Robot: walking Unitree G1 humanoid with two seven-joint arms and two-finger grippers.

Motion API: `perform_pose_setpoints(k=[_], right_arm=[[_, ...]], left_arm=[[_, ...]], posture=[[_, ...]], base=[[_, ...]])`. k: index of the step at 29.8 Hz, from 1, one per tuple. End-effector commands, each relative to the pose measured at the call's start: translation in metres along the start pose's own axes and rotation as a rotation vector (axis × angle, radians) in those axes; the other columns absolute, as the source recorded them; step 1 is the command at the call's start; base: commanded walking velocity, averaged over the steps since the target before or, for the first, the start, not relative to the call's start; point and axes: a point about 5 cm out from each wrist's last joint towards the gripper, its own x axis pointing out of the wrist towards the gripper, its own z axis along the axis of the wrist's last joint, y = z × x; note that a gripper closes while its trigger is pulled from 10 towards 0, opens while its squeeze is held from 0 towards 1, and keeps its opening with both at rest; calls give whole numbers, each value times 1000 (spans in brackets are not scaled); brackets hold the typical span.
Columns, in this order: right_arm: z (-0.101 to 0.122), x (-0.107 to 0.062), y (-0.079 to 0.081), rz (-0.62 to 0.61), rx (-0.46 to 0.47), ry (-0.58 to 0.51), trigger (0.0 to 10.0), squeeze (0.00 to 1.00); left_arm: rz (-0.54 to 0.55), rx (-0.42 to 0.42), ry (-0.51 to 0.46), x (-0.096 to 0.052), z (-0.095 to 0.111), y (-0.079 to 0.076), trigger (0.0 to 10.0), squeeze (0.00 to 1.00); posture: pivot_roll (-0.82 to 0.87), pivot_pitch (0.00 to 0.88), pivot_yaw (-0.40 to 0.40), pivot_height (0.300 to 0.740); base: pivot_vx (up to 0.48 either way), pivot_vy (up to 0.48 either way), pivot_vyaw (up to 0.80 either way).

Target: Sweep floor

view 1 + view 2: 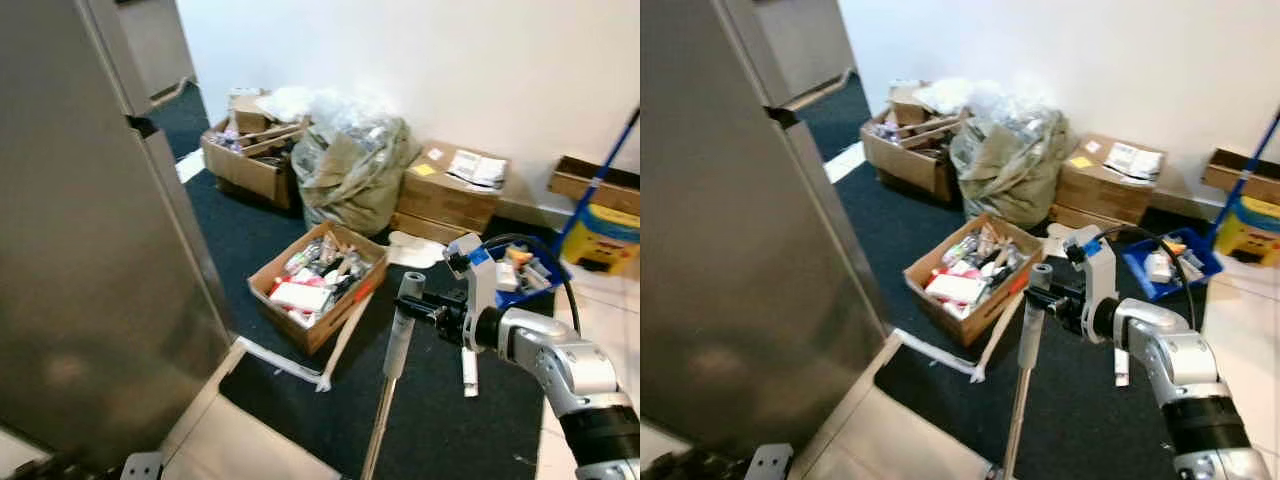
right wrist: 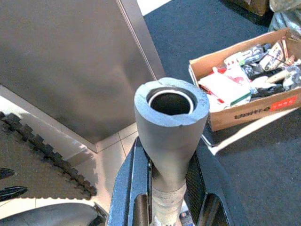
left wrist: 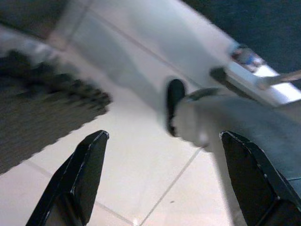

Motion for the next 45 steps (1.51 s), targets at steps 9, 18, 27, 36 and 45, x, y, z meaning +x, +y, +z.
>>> perform_pose_setpoints(k=[9, 18, 27, 36, 45], right_arm=[[-8, 11, 12, 49, 61, 0, 10000, 0], [-8, 34, 23, 24, 26, -58, 10000, 0], [-9, 53, 15, -144, -71, -94, 10000, 0], [-6, 46, -3, -285, -223, -101, 10000, 0], [22, 26, -26, -432, -392, -221, 10000, 0]], left_arm=[[21, -23, 19, -2, -6, 4, 10000, 0], [22, -34, 18, -2, -6, 4, 10000, 0], [27, -44, 10, -1, -5, 3, 10000, 0], [33, -52, 7, -1, -3, 4, 10000, 0], [38, -49, -1, -1, -1, 6, 10000, 0]], posture=[[-80, 97, 16, 740], [-97, 102, 13, 740], [-91, 98, 4, 740], [-79, 99, 21, 740], [-49, 105, 33, 740]], base=[[0, 0, 0], [0, 0, 0], [0, 0, 0], [0, 0, 0], [0, 0, 0]])
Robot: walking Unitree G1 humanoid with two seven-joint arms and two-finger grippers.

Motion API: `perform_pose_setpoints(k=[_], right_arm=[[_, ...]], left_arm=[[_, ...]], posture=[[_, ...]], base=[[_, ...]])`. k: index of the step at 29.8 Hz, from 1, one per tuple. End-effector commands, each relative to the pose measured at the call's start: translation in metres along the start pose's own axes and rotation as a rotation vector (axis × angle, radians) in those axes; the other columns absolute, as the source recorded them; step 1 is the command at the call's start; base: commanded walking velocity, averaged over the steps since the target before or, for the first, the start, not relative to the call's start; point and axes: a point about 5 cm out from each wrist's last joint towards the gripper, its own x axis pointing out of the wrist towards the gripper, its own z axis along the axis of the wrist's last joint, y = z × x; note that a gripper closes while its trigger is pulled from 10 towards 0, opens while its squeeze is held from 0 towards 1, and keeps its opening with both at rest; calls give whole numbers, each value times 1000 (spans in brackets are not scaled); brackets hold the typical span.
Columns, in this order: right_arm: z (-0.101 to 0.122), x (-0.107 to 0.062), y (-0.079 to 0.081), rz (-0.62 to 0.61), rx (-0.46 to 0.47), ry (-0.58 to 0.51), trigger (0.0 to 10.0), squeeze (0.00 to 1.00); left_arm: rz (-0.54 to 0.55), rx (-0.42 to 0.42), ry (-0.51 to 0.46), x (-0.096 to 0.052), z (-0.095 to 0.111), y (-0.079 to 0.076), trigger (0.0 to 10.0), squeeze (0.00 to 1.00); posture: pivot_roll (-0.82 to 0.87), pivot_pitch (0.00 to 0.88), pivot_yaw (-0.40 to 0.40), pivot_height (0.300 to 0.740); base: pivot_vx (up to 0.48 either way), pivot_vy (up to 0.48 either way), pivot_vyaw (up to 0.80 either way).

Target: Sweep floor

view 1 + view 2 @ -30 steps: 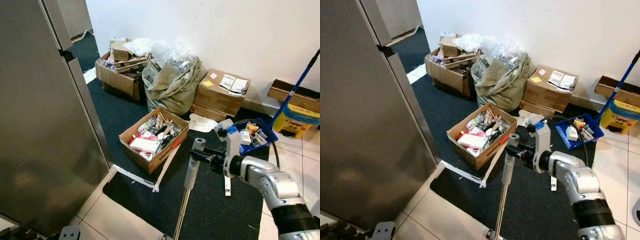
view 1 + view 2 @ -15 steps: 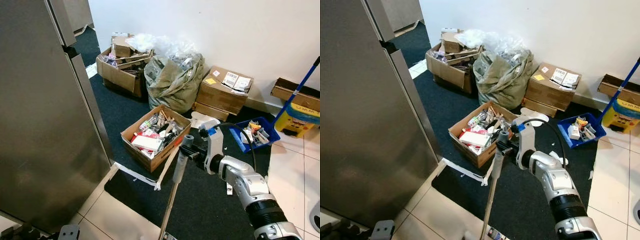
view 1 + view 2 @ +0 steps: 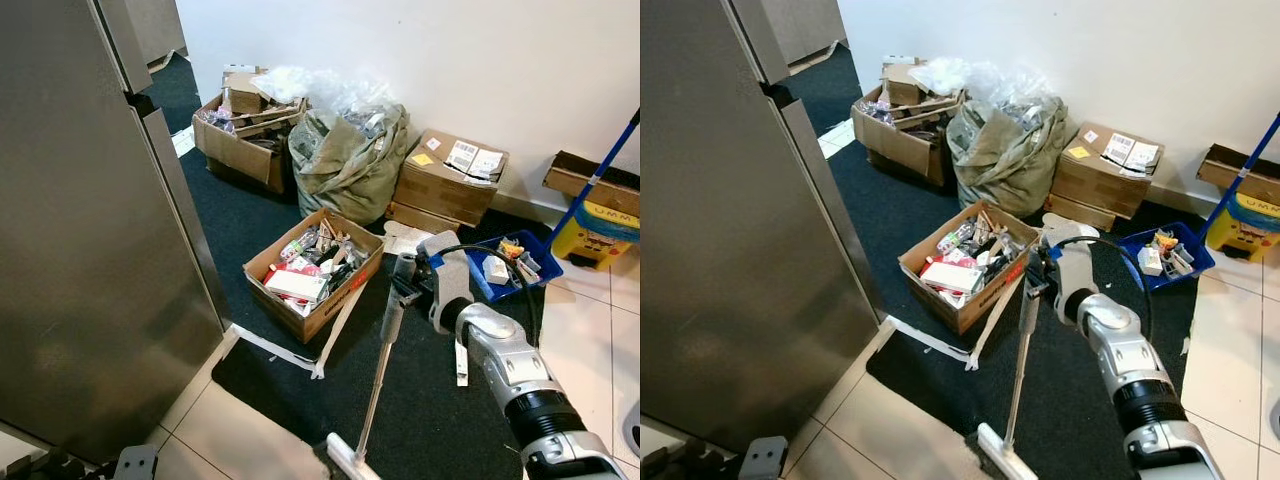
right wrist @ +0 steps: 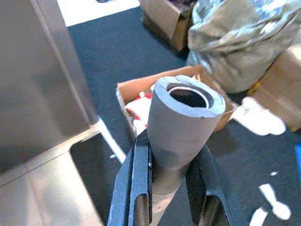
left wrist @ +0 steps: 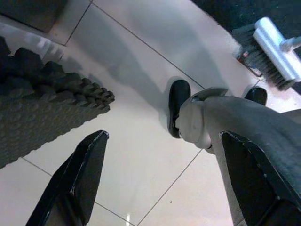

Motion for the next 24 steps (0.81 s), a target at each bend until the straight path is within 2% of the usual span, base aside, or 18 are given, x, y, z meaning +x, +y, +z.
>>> perform_pose_setpoints(k=[1, 2, 6, 7, 12, 14, 15, 16, 17, 18, 19, 21, 23, 24], right_arm=[[25, -6, -25, -115, -142, -108, 10000, 0], [32, -8, -32, -141, -171, -144, 10000, 0], [36, -9, -35, -155, -186, -164, 10000, 0], [43, -10, -39, -168, -201, -194, 10000, 0], [53, -10, -43, -171, -180, -235, 10000, 0], [61, -8, -38, -84, 33, -297, 10000, 0], [61, -8, -38, -84, 33, -297, 10000, 0], [64, -6, -31, -5, 129, -313, 10000, 0], [64, -6, -31, -5, 129, -313, 10000, 0], [65, -5, -26, 62, 200, -312, 10000, 0], [64, -5, -21, 137, 231, -284, 10000, 0], [64, -5, -21, 137, 231, -284, 10000, 0], [57, -5, -11, 258, 234, -196, 10000, 0], [57, -5, -11, 258, 234, -196, 10000, 0]], left_arm=[[18, -14, 27, -3, -9, 6, 10000, 0], [19, -13, 27, -3, -9, 6, 10000, 0], [20, -12, 28, -3, -9, 6, 10000, 0], [20, -12, 28, -3, -9, 6, 10000, 0], [19, -11, 28, -3, -8, 6, 10000, 0], [18, -8, 30, -3, -8, 6, 10000, 0], [18, -8, 30, -3, -8, 6, 10000, 0], [17, -7, 31, -3, -8, 6, 10000, 0], [17, -7, 31, -3, -8, 6, 10000, 0], [17, -6, 32, -3, -9, 6, 10000, 0], [16, -6, 31, -3, -9, 6, 10000, 0], [16, -6, 31, -3, -9, 6, 10000, 0], [16, -5, 31, -3, -9, 6, 10000, 0], [16, -5, 31, -3, -9, 6, 10000, 0]], posture=[[-50, 107, 34, 740], [-50, 107, 34, 740], [-50, 107, 34, 740], [-49, 110, 35, 740], [-46, 108, 34, 740], [-47, 107, 34, 740], [-47, 107, 34, 740], [-47, 107, 32, 740], [-47, 107, 32, 740], [-47, 107, 32, 740], [-47, 107, 32, 740], [-47, 107, 32, 740], [-50, 103, 26, 740], [-50, 103, 26, 740]], base=[[0, 0, 0], [0, 0, 0], [0, 0, 0], [0, 0, 0], [0, 0, 0], [0, 0, 0], [0, 0, 0], [0, 0, 0], [0, 0, 0], [0, 0, 0], [0, 0, 0], [0, 0, 0], [0, 0, 0], [0, 0, 0]])
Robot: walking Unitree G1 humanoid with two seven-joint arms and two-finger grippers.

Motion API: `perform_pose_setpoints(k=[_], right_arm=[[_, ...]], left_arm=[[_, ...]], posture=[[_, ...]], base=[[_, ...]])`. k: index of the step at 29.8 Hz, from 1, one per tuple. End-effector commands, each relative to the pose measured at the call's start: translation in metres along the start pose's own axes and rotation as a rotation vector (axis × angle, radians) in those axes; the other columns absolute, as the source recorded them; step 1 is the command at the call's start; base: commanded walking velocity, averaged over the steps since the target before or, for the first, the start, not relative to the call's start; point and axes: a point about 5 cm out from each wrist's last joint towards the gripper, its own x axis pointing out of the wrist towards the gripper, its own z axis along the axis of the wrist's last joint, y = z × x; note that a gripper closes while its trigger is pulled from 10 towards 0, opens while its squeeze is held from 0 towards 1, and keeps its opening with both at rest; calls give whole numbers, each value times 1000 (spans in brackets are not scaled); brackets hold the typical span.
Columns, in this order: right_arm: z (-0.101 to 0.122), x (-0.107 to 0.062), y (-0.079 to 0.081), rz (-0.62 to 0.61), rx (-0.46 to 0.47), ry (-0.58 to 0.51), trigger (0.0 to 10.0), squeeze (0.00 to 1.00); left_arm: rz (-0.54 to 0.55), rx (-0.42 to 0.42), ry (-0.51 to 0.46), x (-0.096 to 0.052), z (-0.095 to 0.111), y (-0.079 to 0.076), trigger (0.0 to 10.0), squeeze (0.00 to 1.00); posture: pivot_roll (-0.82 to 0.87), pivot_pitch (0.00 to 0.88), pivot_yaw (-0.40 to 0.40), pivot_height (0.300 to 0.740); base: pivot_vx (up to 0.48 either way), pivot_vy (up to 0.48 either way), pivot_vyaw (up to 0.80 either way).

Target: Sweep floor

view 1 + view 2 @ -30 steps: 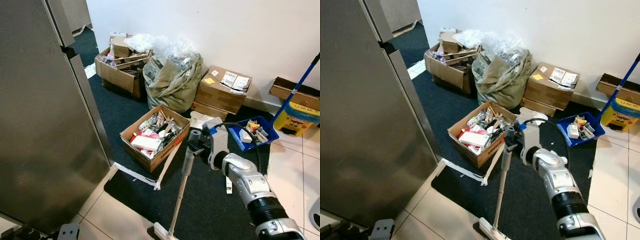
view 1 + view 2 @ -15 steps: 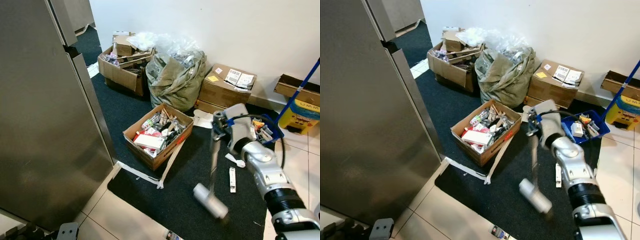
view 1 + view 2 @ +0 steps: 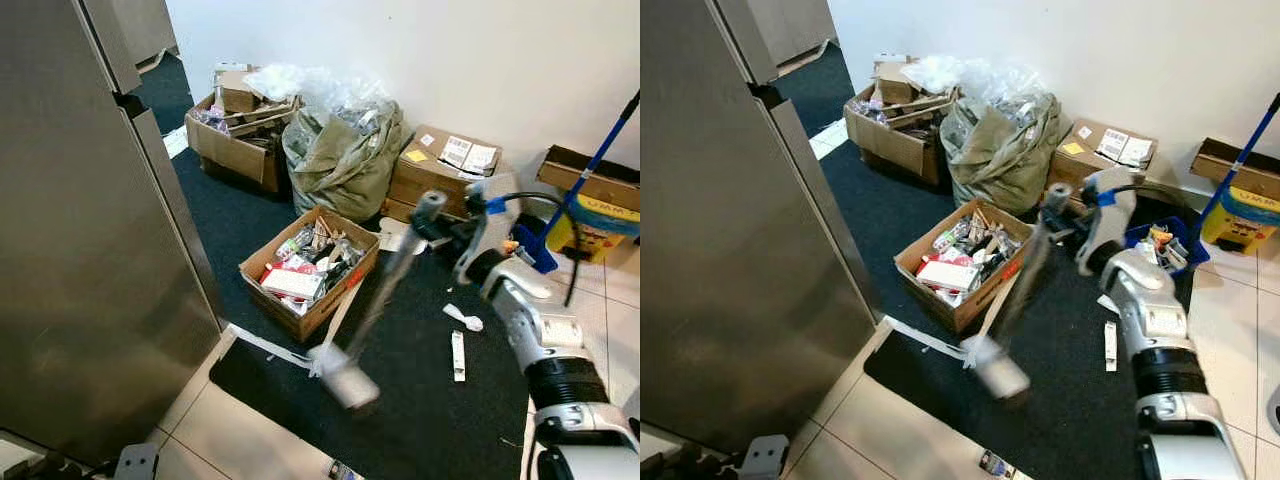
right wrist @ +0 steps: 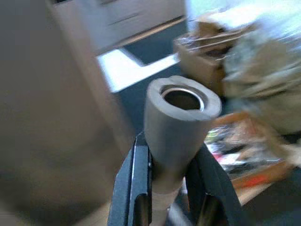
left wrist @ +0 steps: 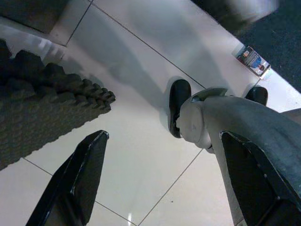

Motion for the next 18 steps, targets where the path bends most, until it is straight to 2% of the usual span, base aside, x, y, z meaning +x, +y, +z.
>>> perform_pose_setpoints(k=[1, 3, 5, 6, 7, 9, 11, 12, 13, 15, 18], right_arm=[[6, -2, 2, 30, -32, 6, 10000, 0], [-5, 0, 11, 81, 23, 90, 10000, 0], [-5, 0, 11, 81, 23, 90, 10000, 0], [-12, 3, 16, 86, 67, 116, 10000, 0], [-12, 3, 16, 86, 67, 116, 10000, 0], [-40, 8, 31, 72, 144, 192, 10000, 0], [-40, 8, 31, 72, 144, 192, 10000, 0], [-54, 8, 38, 64, 182, 230, 10000, 0], [-54, 8, 38, 64, 182, 230, 10000, 0], [-87, 3, 52, 35, 271, 310, 10000, 0], [-98, 0, 57, 26, 317, 329, 10000, 0]], left_arm=[[13, -5, 30, -3, -8, 6, 10000, 0], [12, -4, 30, -3, -8, 6, 10000, 0], [12, -4, 30, -3, -8, 6, 10000, 0], [12, -3, 30, -3, -9, 6, 10000, 0], [12, -3, 30, -3, -9, 6, 10000, 0], [12, -6, 31, -3, -9, 6, 10000, 0], [12, -6, 31, -3, -9, 6, 10000, 0], [12, -8, 32, -3, -10, 6, 10000, 0], [12, -8, 32, -3, -10, 6, 10000, 0], [11, -10, 35, -4, -11, 6, 10000, 0], [11, -11, 37, -4, -12, 6, 10000, 0]], posture=[[-50, 103, 26, 740], [-52, 100, 21, 740], [-52, 100, 21, 740], [-50, 101, 18, 740], [-50, 101, 18, 740], [-50, 107, 16, 740], [-50, 107, 16, 740], [-49, 112, 15, 740], [-49, 112, 15, 740], [-40, 127, 16, 740], [-40, 128, 16, 740]], base=[[0, 0, 0], [0, 0, 0], [0, 0, 0], [0, 0, 0], [0, 0, 0], [0, 0, 0], [0, 0, 0], [0, 0, 0], [0, 0, 0], [0, 0, 0], [0, 0, 0]])
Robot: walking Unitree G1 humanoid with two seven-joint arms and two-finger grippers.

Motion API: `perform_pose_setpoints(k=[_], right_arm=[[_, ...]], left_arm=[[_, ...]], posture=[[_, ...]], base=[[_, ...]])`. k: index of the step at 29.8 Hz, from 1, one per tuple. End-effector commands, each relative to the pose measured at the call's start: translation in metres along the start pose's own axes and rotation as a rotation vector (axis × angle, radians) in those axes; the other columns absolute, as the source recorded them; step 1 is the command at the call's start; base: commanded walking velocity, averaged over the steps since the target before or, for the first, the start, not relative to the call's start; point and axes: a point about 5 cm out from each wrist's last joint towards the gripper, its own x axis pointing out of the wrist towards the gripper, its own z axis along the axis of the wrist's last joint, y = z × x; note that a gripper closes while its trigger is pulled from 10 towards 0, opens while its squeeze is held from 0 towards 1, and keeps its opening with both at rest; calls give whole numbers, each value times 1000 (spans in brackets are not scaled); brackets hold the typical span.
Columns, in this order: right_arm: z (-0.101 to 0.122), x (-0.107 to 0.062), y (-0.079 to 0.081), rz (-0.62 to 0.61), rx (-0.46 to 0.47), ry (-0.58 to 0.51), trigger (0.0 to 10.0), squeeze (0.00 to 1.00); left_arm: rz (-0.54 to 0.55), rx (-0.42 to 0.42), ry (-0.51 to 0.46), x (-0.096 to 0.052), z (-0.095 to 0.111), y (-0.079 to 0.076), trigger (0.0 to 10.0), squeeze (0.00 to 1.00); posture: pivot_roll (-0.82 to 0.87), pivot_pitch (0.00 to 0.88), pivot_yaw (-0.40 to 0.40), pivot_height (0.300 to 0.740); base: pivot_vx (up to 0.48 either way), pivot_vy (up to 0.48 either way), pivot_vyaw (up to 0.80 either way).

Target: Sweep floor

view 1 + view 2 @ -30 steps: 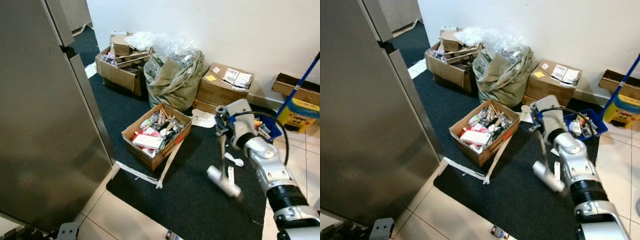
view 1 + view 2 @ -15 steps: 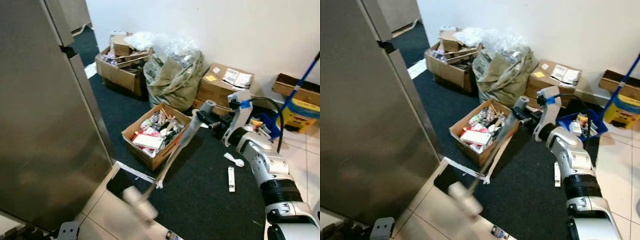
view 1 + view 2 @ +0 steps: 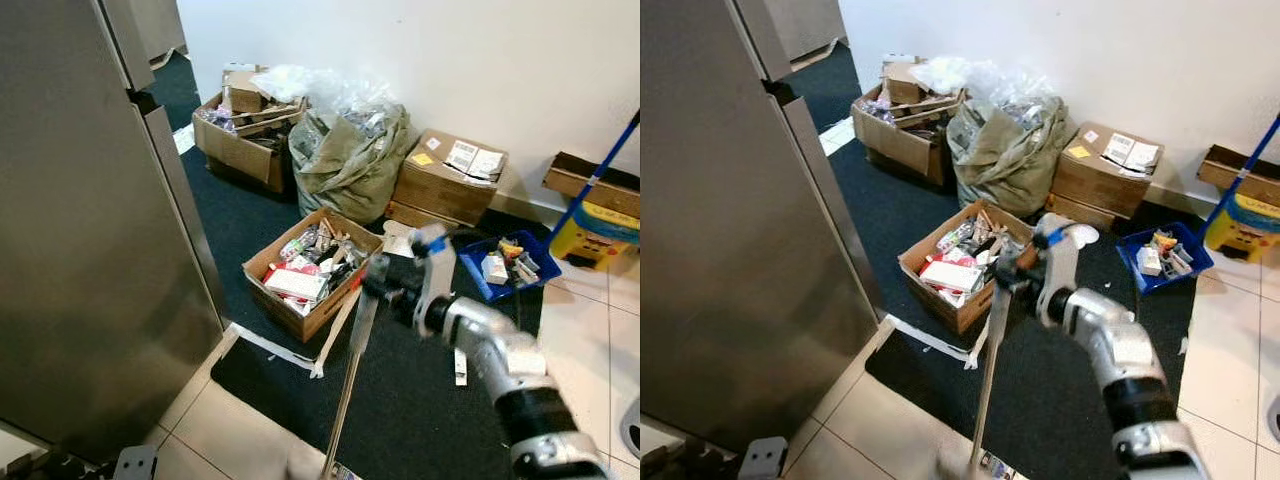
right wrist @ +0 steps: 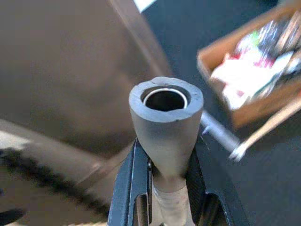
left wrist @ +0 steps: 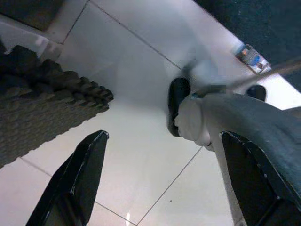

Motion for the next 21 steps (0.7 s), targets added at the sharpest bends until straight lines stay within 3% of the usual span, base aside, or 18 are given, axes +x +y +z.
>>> perform_pose_setpoints(k=[1, 2, 13, 14, 15, 16, 18, 19, 20, 21], right_arm=[[-3, 3, 4, 26, 49, 0, 10000, 0], [-11, 3, 5, 21, 76, 3, 10000, 0], [-15, 3, 2, -1, 100, -12, 10000, 0], [-17, 0, -6, -53, -24, -11, 10000, 0], [-17, 0, -6, -53, -24, -11, 10000, 0], [-14, -5, -13, -97, -191, -25, 10000, 0], [-14, -5, -13, -97, -191, -25, 10000, 0], [-10, -9, -16, -115, -367, -30, 10000, 0], [-10, -9, -16, -115, -367, -30, 10000, 0], [-2, -11, -17, -127, -502, -55, 10000, 0]], left_arm=[[11, -9, 30, -3, -9, 5, 10000, 0], [11, -8, 32, -3, -10, 5, 10000, 0], [12, -6, 34, -3, -10, 5, 10000, 0], [14, -3, 35, -4, -10, 6, 10000, 0], [14, -3, 35, -4, -10, 6, 10000, 0], [15, -7, 34, -4, -11, 7, 10000, 0], [15, -7, 34, -4, -11, 7, 10000, 0], [15, -8, 33, -4, -11, 7, 10000, 0], [15, -8, 33, -4, -11, 7, 10000, 0], [15, -9, 31, -4, -11, 8, 10000, 0]], posture=[[-40, 128, 16, 740], [-37, 131, 19, 740], [-37, 133, 22, 740], [-41, 150, 30, 740], [-41, 150, 30, 740], [-40, 151, 31, 740], [-40, 151, 31, 740], [-33, 145, 29, 740], [-33, 145, 29, 740], [-32, 145, 31, 740]], base=[[0, 0, 0], [0, 0, 0], [0, 0, 0], [0, 0, 0], [0, 0, 0], [0, 0, 0], [0, 0, 0], [0, 0, 0], [0, 0, 0], [0, 0, 0]])
